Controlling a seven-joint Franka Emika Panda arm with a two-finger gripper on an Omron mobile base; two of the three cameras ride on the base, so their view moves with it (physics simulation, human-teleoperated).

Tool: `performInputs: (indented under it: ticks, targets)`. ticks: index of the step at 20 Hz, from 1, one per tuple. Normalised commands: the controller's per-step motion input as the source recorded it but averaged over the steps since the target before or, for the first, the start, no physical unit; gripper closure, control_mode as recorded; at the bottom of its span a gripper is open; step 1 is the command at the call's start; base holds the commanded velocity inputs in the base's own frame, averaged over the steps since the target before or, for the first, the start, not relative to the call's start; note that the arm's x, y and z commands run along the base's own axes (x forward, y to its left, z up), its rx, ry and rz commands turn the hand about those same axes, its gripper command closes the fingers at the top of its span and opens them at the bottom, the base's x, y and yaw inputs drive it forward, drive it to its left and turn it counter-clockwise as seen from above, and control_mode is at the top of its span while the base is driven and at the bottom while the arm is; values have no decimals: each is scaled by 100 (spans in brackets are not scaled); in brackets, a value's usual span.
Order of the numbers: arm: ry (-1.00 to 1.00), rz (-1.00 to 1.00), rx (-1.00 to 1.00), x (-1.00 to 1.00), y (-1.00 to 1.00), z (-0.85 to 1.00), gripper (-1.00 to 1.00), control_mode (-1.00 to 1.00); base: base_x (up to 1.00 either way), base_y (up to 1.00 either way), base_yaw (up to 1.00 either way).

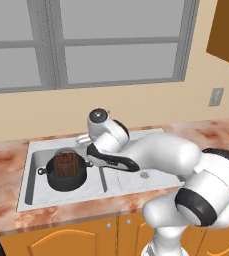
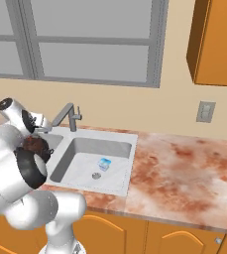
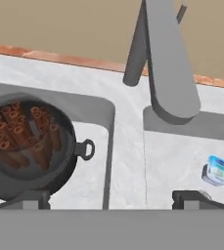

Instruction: Pick the jar and pot and place them in the sink. Then turn on the water.

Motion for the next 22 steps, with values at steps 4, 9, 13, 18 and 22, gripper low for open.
performInputs:
  ticks: [4, 9, 13, 18, 22]
  targets:
    - [-14, 6, 8, -38, -75, 34, -100, -100, 0, 0, 0]
    - [-14, 3, 6, -26, -60, 9, -100, -100, 0, 0, 0]
    - [-15, 0, 6, -11, -47, 0, -100, -100, 0, 0, 0]
    - [-13, 0, 5, 0, -41, 2, -100, -100, 0, 0, 0]
    - [-14, 0, 1, 0, -21, 0, -100, -100, 0, 0, 0]
